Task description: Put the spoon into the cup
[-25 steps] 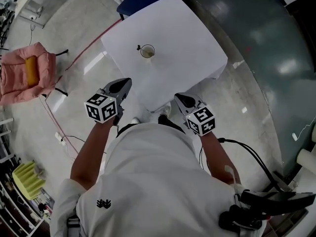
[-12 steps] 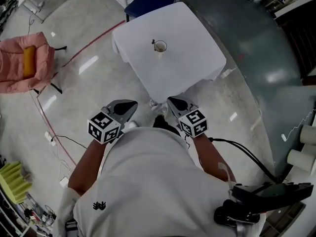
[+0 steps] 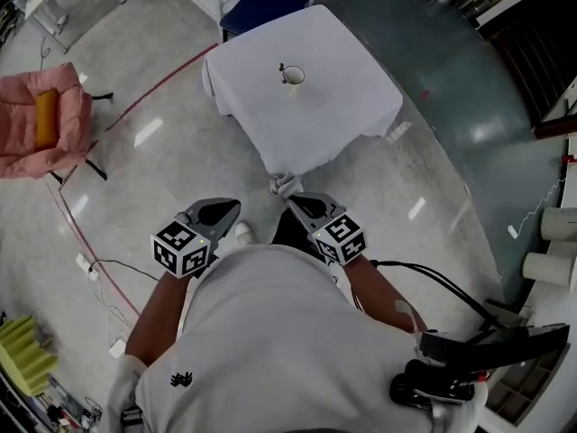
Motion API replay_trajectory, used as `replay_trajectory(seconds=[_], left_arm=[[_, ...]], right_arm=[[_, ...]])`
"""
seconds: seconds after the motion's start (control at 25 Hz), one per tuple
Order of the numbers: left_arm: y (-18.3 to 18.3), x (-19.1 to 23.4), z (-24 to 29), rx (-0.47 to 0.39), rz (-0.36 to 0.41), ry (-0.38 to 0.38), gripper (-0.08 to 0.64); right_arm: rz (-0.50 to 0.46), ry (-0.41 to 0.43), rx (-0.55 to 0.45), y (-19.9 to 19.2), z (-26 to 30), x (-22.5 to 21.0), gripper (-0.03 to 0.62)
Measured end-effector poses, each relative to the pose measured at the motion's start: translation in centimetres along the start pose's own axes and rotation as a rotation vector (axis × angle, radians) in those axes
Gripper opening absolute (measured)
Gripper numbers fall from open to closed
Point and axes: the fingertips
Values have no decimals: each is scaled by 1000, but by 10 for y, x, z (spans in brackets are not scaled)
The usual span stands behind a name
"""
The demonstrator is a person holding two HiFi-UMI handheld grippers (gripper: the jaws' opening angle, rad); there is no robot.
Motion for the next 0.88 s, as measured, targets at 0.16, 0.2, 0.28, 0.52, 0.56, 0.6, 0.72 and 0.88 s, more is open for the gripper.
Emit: replay_trajectory(seconds=[0.16,0.2,0.28,0.52,0.56,0.6,0.72,0.88], left_arm=[[-9,-13,-13,-10,-3,-17,11],[-11,-16,-14,-9,0,-24,11],[-16,-22,-16,-7,4,-39,11],[-27,-24,-25,1,18,-56,11],[-27,-23,-27,-2,15,-52,11],[-27,-21,-29,-5,12,-48,11],[-25,-22,-31,-5,16,-41,11],[-25,-20,-34,-15,10,-30,11]], right_arm=[[-15,-3,15,-5,-5,23,9],[-16,-10,14,-6,-6,26,9],[-19,-23,9,-6,-8,31,9],[-33,-21,18,-9,-3,48,9],[-36,-18,18,-8,-1,50,8],[-41,-14,17,-7,0,51,9],[-55,-5,19,-3,2,54,9],[-61,6,23,-1,4,59,8]])
Point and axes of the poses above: the fingertips, and each gripper's own axes: z forward along the fingers, x to its left, y out of its top
